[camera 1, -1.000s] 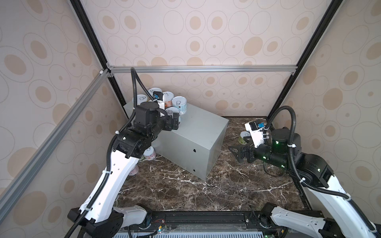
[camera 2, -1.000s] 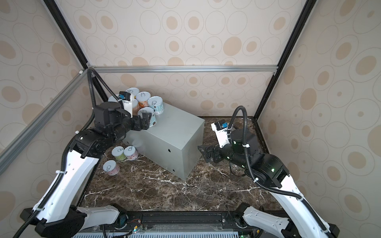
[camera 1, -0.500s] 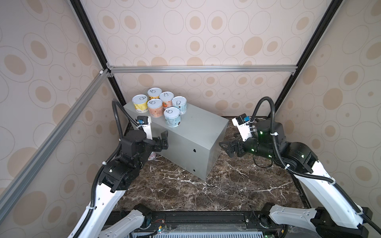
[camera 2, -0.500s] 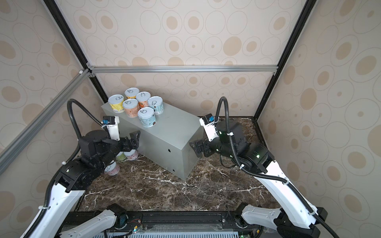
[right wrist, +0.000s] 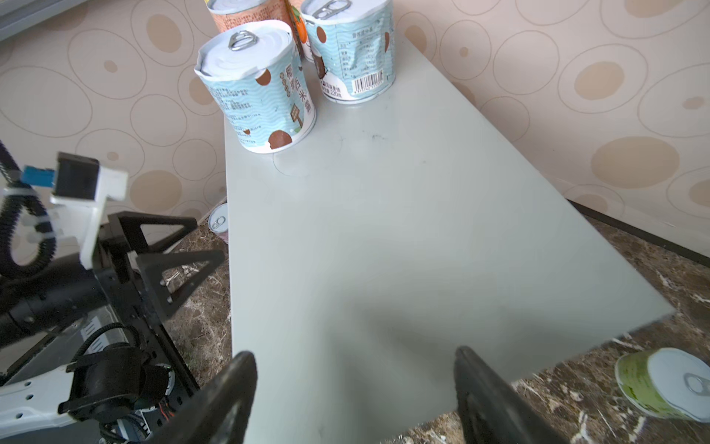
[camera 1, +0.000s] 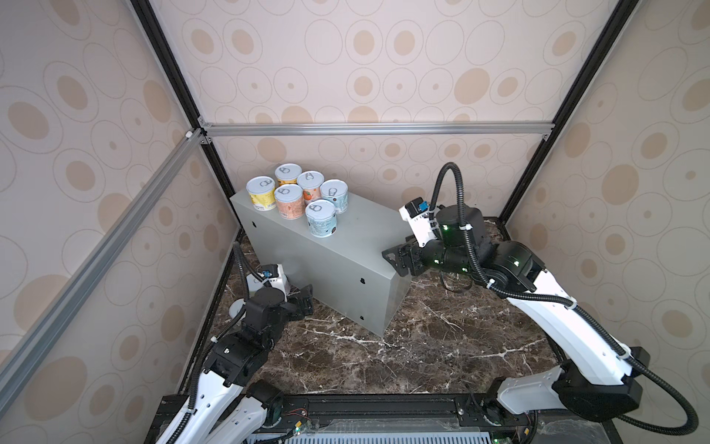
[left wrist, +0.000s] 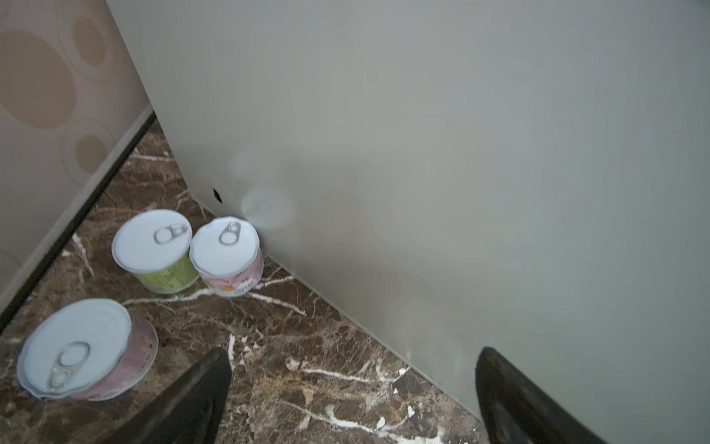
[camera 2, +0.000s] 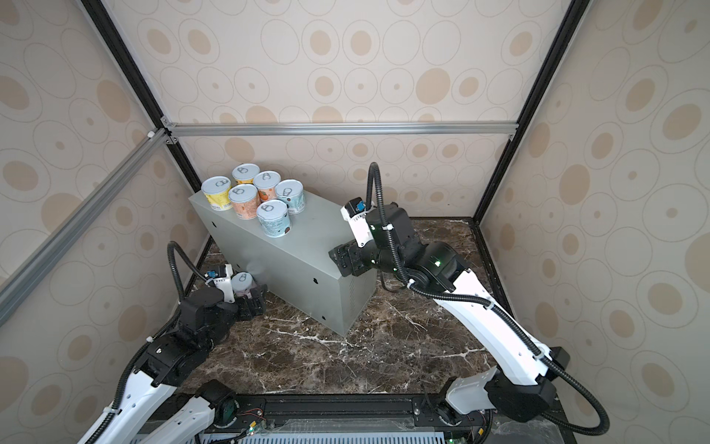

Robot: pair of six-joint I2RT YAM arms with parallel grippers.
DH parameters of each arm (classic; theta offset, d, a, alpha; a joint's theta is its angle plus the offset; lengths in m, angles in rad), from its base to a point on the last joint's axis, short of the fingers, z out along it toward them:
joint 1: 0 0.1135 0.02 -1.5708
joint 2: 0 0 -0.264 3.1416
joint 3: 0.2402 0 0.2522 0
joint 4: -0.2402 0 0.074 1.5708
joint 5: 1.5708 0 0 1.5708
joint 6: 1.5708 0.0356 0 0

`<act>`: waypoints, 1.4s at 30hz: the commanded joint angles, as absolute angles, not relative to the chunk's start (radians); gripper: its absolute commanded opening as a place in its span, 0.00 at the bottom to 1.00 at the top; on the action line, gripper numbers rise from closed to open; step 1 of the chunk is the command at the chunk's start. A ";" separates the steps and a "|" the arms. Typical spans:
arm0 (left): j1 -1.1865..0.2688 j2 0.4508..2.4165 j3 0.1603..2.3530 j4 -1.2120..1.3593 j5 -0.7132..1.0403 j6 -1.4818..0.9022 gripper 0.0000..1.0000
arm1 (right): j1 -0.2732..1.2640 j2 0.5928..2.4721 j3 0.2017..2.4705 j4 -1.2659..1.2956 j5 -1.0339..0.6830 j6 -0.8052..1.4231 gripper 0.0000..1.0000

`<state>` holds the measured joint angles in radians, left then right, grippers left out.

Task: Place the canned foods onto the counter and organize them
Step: 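Open and withdraw the left gripper while the right gripper rises toward the cabinet, then push the light-blue can with the right gripper against the other cans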

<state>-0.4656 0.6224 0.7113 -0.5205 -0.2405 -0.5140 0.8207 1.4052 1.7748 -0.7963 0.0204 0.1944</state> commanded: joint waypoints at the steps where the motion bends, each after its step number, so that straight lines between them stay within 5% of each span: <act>1: -0.458 0.603 0.683 -0.463 -0.232 -0.573 0.99 | 0.845 1.447 1.825 -0.758 0.036 0.202 0.83; 23: -0.450 0.652 0.578 -0.341 -0.145 -0.568 0.99 | 0.884 1.795 2.108 -0.661 0.070 0.294 0.71; 42: -0.408 0.638 0.570 -0.315 -0.068 -0.552 0.99 | 0.895 2.011 2.396 -0.719 0.111 0.326 0.51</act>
